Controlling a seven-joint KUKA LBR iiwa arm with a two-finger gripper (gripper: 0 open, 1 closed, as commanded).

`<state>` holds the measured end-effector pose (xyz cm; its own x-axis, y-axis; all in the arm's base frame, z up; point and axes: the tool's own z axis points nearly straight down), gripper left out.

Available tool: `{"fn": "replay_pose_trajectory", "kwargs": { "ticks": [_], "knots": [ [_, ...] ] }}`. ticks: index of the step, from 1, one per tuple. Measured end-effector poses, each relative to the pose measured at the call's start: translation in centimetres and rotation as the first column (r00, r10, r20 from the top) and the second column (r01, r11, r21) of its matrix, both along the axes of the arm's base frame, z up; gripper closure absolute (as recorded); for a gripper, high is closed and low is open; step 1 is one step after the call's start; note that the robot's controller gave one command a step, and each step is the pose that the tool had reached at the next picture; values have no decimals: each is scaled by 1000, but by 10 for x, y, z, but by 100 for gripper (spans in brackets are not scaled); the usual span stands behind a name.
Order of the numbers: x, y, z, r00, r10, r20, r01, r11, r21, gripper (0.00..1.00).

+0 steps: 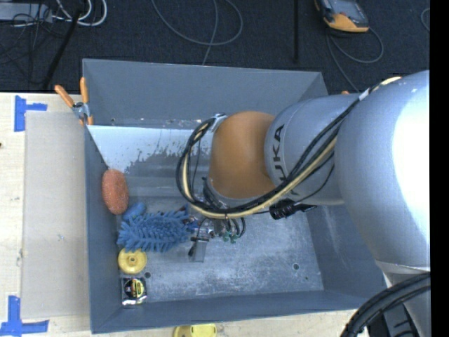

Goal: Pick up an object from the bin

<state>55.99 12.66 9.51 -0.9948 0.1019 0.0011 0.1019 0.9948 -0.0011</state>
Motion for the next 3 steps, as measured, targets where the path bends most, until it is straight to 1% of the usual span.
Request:
{"fn": "replay_pose_trajectory", "kwargs": {
  "ticks": [1,2,3],
  "knots": [
    [-6,40,4,1000,-6,2,6,1000,1,0],
    [16,46,-18,1000,15,4,-15,1000,2,0],
    [22,55,-26,998,57,2,-57,998,1,100]
  ]
}}
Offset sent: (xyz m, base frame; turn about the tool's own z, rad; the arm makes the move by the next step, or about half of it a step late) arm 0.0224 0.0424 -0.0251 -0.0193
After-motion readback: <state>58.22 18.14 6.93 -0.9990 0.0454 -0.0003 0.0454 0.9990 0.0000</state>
